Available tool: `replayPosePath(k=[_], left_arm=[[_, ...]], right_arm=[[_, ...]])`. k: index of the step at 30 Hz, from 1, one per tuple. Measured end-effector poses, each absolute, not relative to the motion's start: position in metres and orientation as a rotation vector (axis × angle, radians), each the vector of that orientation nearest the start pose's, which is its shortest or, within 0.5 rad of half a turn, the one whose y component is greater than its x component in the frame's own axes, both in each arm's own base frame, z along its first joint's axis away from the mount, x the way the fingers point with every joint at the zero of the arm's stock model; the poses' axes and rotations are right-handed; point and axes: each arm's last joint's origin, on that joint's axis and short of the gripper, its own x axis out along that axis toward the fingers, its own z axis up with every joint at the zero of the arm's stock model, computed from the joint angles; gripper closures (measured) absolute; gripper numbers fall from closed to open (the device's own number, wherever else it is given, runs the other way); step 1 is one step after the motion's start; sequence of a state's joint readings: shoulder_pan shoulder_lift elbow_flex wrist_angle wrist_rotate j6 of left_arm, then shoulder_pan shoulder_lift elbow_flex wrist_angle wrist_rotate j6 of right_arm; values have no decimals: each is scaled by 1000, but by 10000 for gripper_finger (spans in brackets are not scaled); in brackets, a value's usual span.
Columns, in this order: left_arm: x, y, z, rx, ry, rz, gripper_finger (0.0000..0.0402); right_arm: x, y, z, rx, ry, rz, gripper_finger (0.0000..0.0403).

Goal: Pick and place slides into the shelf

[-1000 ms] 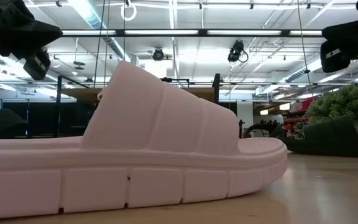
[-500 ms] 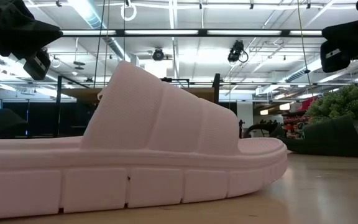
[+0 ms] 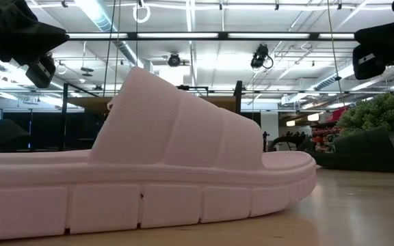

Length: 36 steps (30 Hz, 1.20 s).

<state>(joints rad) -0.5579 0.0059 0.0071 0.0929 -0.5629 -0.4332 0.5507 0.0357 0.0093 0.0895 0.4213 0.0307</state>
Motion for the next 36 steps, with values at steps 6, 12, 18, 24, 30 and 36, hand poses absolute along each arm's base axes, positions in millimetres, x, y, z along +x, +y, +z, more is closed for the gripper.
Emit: replayPosePath(k=[6, 12, 18, 24, 30, 36], left_arm=[[87, -36, 174, -483, -79, -12, 369], [87, -36, 174, -483, -79, -12, 373], [87, -36, 175, -410, -93, -10, 364], [86, -35, 179, -361, -133, -1, 364], [85, -34, 189, -394, -224, 0, 375], [84, -31, 191, -505, -256, 69, 383]], right_arm=[[89, 40, 172, 60, -54, 130, 395], [89, 41, 172, 60, -54, 130, 395], [89, 41, 172, 60, -54, 130, 395], [89, 40, 172, 60, -54, 130, 395], [89, 40, 173, 41, -57, 125, 395], [88, 40, 178, -141, -95, 115, 395]])
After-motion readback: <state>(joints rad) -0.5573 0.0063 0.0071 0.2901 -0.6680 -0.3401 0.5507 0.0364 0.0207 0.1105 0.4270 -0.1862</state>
